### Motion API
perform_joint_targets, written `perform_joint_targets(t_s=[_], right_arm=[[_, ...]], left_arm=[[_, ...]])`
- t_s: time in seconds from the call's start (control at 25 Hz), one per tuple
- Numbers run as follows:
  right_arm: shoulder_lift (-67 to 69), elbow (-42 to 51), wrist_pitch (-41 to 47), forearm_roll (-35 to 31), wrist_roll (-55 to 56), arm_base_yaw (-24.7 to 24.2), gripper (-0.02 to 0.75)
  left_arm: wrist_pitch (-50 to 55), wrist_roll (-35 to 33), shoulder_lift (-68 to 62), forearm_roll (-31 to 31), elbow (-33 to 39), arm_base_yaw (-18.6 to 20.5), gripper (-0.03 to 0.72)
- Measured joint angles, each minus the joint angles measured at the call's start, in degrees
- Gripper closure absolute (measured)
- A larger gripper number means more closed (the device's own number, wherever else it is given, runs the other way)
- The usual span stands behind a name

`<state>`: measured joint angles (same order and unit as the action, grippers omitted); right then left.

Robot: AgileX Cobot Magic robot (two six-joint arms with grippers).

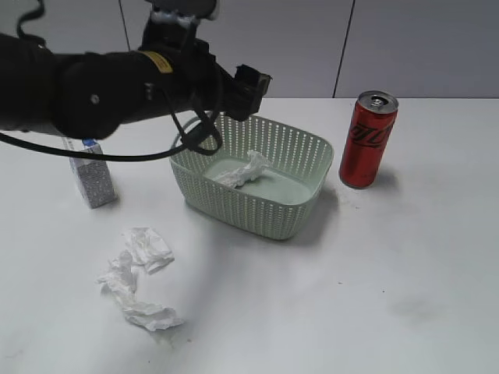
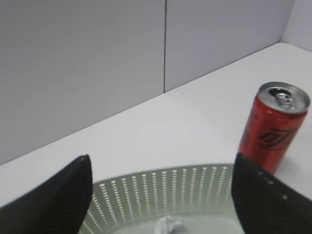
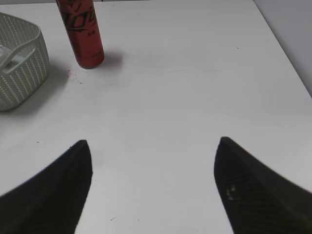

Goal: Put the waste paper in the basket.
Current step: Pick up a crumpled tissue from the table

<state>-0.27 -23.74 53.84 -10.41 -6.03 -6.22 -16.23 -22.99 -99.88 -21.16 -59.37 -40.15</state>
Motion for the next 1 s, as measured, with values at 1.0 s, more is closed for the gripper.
perform_joint_targets(t_s=[1.0], right_arm=[[0.0, 0.0, 0.0, 0.0, 0.0, 0.0, 0.149]], left_arm=[[60.7, 7.8, 14.2, 2.3, 0.0, 0.0, 0.097]])
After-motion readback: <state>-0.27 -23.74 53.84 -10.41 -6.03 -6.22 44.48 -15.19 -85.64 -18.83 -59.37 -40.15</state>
